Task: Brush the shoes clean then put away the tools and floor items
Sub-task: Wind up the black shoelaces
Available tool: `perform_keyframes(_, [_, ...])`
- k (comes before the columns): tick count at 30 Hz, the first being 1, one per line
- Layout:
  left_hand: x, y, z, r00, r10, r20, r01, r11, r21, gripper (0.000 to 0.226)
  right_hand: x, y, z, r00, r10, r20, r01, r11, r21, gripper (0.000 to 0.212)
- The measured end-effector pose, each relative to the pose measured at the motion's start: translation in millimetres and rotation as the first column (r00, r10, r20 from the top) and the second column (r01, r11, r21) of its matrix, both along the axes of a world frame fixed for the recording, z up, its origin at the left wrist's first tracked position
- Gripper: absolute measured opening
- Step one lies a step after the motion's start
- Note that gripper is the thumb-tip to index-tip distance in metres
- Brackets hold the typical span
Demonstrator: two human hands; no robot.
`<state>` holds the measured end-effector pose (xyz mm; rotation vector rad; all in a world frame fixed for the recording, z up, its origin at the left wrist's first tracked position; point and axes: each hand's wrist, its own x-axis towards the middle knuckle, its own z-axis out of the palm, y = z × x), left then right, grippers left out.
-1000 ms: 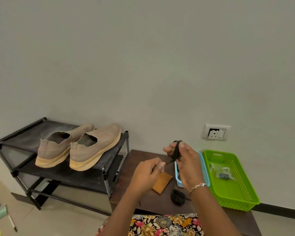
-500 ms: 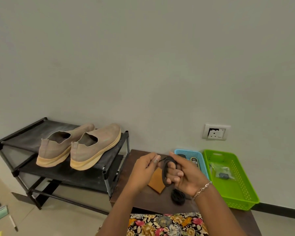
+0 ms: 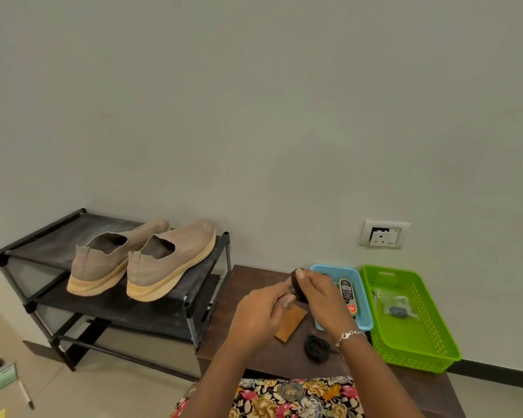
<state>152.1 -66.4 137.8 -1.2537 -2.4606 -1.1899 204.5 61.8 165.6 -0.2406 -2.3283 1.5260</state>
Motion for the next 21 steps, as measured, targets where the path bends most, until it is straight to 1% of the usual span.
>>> perform_keyframes(1, [0.1,-0.2,0.4,0.999,0.002,-0.032,-0.001,1.0,0.028,0.032,0.7,-0.8,-0.9,0.999,0.024,0.045,-0.029,0.992,0.122,0.039])
perform_keyframes(2, [0.3,-0.1,-0.1,0.999,0.009,-0.051,-0.006,0.998,0.056,0.031,1.7,-1.9,-1.3,0.997,0.037,0.067,-0.05,0.98,0.194,0.041])
perform_keyframes(3, [0.3,0.0,-1.5,0.998,0.026,-0.06,-0.021,0.996,0.083,0.03,2.6,-2.8,-1.1,0.996,0.046,0.076,-0.062,0.973,0.22,0.043])
perform_keyframes(5, [-0.9,-0.4,-6.3,0.991,0.084,-0.102,-0.069,0.988,0.139,0.027,4.2,-4.5,1.7,0.993,0.073,0.097,-0.093,0.972,0.218,0.046])
perform_keyframes(7, [-1.4,-1.1,-8.5,0.977,0.127,-0.169,-0.095,0.978,0.187,0.017,4.0,-5.5,4.1,0.983,0.103,0.15,-0.132,0.971,0.2,0.049])
perform_keyframes(10, [-0.6,-0.2,-8.2,0.975,0.122,-0.183,-0.08,0.971,0.223,0.011,3.5,-6.1,5.4,0.972,0.12,0.2,-0.147,0.981,0.129,0.051])
perform_keyframes(14, [5.4,0.4,-10.4,0.994,0.102,-0.042,-0.086,0.954,0.287,0.012,6.5,-11.2,7.7,0.972,0.096,0.214,-0.105,0.994,0.029,0.05])
perform_keyframes(19, [17.3,5.7,-7.2,0.981,-0.016,0.193,-0.069,0.902,0.427,0.009,6.1,-15.2,2.5,0.974,0.113,0.198,-0.068,0.973,-0.223,0.051])
perform_keyframes(21, [19.6,7.6,-8.1,0.978,-0.001,0.207,-0.088,0.901,0.424,0.009,6.2,-16.1,-1.2,0.975,0.104,0.197,-0.045,0.958,-0.283,0.051])
